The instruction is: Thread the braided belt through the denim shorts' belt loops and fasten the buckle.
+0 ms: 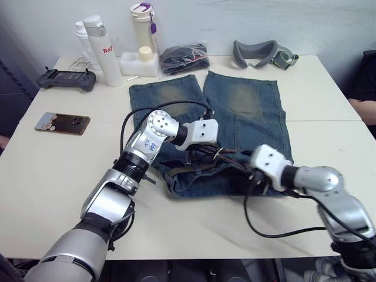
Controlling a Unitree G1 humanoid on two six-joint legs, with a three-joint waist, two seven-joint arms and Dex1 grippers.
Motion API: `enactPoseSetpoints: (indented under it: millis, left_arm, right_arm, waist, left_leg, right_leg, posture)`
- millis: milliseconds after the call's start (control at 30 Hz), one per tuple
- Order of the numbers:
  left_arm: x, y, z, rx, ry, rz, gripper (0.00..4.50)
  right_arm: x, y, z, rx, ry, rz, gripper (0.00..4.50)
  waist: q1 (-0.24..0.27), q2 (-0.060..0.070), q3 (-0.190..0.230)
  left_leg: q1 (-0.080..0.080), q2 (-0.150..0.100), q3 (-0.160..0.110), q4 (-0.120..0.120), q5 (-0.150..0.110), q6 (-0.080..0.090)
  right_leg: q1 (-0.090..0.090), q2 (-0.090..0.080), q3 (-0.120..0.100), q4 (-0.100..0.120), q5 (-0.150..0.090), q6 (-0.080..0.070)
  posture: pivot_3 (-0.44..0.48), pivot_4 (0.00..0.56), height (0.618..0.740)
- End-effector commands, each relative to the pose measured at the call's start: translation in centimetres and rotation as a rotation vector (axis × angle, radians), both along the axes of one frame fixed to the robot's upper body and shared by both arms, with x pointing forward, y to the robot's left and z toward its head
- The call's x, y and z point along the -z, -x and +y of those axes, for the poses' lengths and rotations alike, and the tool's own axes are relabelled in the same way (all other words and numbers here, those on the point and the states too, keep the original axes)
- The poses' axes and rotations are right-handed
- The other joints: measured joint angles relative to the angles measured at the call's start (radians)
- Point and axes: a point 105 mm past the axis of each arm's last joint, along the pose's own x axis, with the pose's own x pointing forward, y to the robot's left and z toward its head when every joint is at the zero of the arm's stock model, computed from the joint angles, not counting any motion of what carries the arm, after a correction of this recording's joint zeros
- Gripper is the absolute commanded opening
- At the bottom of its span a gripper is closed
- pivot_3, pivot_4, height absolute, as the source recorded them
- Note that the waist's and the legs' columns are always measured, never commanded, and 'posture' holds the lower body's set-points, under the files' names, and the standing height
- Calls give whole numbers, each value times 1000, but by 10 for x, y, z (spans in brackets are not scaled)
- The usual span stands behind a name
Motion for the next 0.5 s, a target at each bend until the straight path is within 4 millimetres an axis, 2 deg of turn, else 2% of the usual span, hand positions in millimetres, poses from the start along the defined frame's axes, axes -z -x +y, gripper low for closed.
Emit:
enactPoseSetpoints:
  millis: [33,133,200,500]
  left_arm:
    - [-9,2,-5,16,12,-40,0]
    - [-9,3,-6,18,12,-37,0]
    - [-9,3,-7,19,14,-36,0]
    - [-17,-2,-15,-6,49,-50,0]
  right_arm:
    - [-32,0,-4,-18,-65,-89,4446]
    - [-52,-12,-5,-11,-68,-177,4446]
    - [-57,-18,-2,-21,-37,-214,4446]
    - [-31,-34,18,-95,23,-181,4446]
  waist:
    - [-5,0,0]
    - [-8,0,0]
    - [-5,0,0]
    - [-3,0,0]
  left_leg:
    - [0,0,0,0,0,0]
    - [3,1,3,-2,0,0]
    - [3,1,3,-2,0,0]
    - [2,0,6,0,0,1]
  right_leg:
    - [0,0,0,0,0,0]
    - [0,1,3,1,0,0]
    - [-1,1,4,0,0,0]
    - [-1,0,6,0,0,1]
  posture:
    - [0,150,740]
    - [0,150,740]
    - [0,150,740]
    - [0,150,740]
